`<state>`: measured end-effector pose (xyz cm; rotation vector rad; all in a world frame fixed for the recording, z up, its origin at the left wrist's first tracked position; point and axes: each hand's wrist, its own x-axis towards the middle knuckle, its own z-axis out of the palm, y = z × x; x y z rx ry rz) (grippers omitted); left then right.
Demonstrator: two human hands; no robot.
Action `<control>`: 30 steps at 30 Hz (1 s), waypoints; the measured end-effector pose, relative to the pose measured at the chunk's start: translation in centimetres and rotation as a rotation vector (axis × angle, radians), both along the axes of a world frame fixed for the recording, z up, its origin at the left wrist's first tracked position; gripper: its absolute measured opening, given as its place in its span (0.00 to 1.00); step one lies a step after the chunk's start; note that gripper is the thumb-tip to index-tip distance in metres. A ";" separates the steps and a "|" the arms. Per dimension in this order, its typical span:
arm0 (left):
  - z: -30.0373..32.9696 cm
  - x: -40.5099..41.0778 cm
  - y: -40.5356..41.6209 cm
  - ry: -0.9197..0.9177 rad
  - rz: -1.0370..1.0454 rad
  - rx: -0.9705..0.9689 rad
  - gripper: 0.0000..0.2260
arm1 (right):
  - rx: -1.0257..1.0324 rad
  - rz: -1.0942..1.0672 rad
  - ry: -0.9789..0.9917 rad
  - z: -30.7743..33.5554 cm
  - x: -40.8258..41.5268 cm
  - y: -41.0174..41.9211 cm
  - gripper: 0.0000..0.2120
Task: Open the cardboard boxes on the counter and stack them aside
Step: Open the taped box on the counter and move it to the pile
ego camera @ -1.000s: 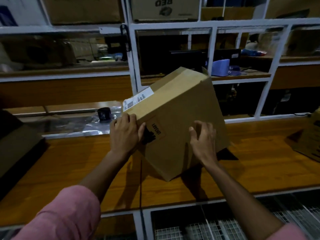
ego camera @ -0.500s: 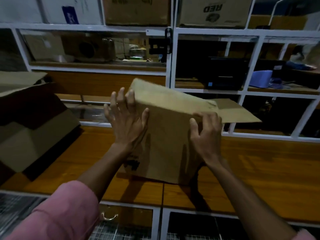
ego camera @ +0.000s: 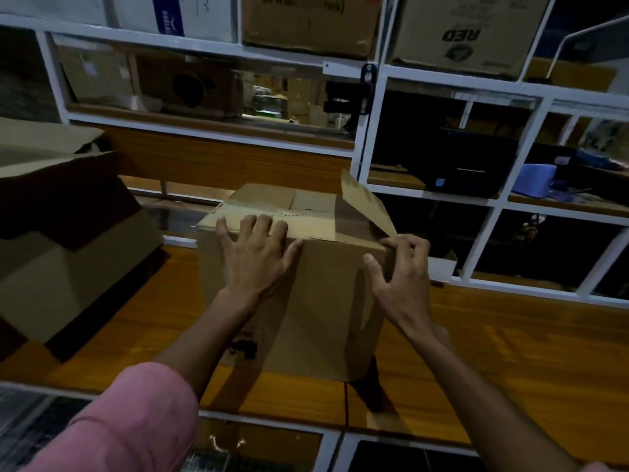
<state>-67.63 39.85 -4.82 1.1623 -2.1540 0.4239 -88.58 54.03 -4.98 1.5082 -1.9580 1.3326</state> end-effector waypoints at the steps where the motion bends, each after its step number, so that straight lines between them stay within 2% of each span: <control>1: 0.0 0.6 -0.7 0.012 -0.008 -0.016 0.25 | -0.003 -0.019 0.007 0.0 0.7 -0.6 0.21; 6: 0.5 4.8 -5.5 0.024 -0.062 -0.116 0.22 | -0.027 -0.088 0.012 -0.3 5.8 -4.2 0.19; 9: 1.2 7.6 -7.9 0.035 -0.152 -0.140 0.21 | -0.007 -0.173 -0.085 -0.4 10.0 -5.8 0.21; 15: 2.9 11.1 -10.0 0.034 -0.272 0.020 0.18 | 0.093 -0.264 -0.312 1.6 15.1 -7.1 0.33; 21: 3.8 11.3 -10.4 -0.047 -0.305 0.094 0.16 | 0.235 -0.406 -0.447 3.8 15.9 -7.1 0.33; 24: 4.0 11.4 -10.7 -0.061 -0.332 0.099 0.17 | 0.400 -0.537 -0.394 3.6 15.0 -7.2 0.33; 27: 4.3 11.4 -10.8 -0.067 -0.338 0.117 0.17 | 0.452 -0.586 -0.321 3.5 13.9 -7.2 0.41; 30: 4.5 11.4 -11.0 -0.086 -0.345 0.126 0.17 | 0.494 -0.626 -0.261 4.1 13.2 -7.4 0.34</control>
